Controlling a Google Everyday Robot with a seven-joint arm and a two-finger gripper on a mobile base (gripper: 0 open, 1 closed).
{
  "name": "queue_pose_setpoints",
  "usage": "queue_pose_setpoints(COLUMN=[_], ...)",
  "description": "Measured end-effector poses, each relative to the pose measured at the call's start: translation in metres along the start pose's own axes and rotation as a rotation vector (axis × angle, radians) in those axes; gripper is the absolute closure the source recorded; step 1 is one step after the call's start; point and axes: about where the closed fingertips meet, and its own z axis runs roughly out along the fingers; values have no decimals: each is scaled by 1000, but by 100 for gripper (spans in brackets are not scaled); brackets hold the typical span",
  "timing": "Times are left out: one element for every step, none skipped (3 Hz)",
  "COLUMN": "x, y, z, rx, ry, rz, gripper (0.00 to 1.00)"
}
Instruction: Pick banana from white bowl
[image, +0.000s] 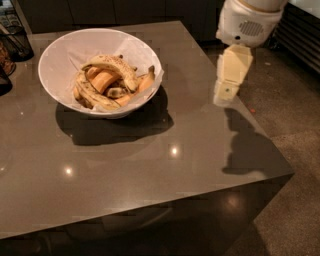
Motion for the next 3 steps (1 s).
queue_pose_setpoints(x=[-83,-93,-108], y=[-45,-50,-46], z=[16,15,16], rx=[-8,20,25], ry=[-8,-37,-90], rz=[-87,-93,-68], gripper=[0,0,0])
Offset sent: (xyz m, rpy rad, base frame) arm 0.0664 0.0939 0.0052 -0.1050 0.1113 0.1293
